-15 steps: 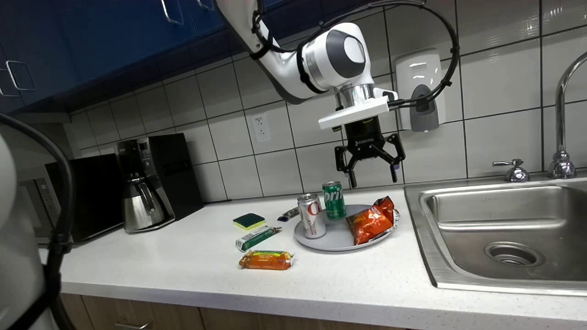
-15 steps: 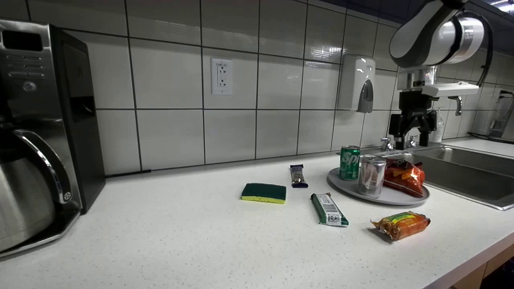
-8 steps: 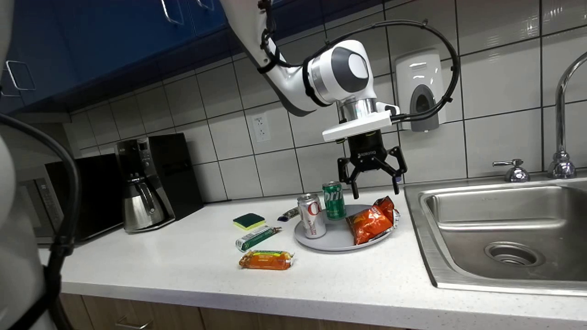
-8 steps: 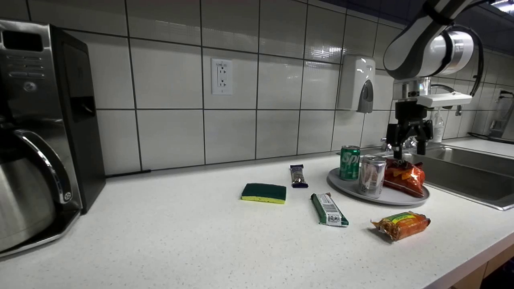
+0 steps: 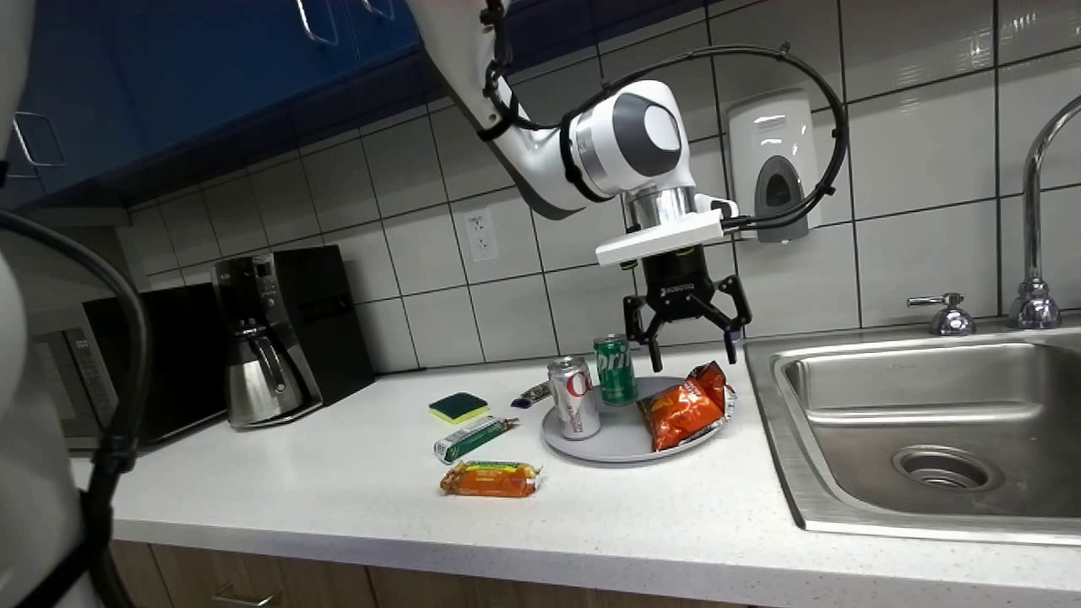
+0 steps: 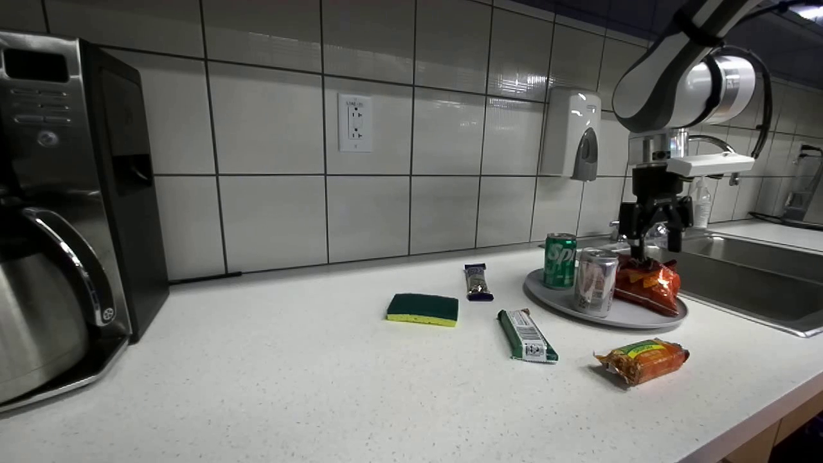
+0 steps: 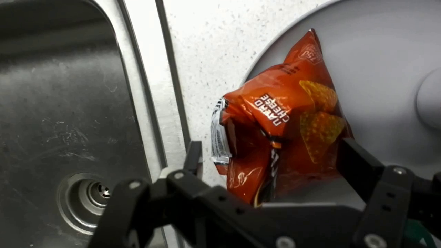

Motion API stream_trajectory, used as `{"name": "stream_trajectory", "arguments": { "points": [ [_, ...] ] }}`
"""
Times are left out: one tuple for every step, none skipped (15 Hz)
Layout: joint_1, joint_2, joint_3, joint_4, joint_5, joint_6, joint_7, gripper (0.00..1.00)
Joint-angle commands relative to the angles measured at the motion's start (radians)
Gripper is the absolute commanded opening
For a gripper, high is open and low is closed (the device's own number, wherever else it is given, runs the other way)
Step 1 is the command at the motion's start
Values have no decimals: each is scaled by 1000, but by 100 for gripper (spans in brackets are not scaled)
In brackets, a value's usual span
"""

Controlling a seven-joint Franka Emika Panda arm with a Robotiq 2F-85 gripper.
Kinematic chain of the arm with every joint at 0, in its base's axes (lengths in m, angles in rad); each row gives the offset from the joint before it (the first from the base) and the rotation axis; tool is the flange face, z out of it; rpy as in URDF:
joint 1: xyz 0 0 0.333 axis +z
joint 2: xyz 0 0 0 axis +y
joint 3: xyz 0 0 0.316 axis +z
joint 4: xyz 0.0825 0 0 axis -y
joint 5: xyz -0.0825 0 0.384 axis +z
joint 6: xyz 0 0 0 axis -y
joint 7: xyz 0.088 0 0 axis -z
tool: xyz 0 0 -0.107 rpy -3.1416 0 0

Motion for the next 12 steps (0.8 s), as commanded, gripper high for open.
{"name": "stream_trajectory", "arguments": {
  "points": [
    [-29,10,24,21,3,-20,-21,100],
    [-29,12,24,21,2,-20,-20,100],
    [-29,15,24,22,1,-20,-20,100],
    [-30,16,24,22,1,-19,-20,100],
    [-30,17,24,22,2,-20,-20,100],
    [-30,17,25,21,2,-19,-21,100],
    [-31,16,25,20,3,-17,-25,75],
    [-31,15,26,20,3,-17,-26,74],
    [-30,14,26,20,2,-17,-26,66],
    [-30,14,26,21,2,-18,-26,58],
    [-30,15,25,22,2,-18,-25,49],
    [-30,15,25,22,1,-18,-25,42]
  ]
}}
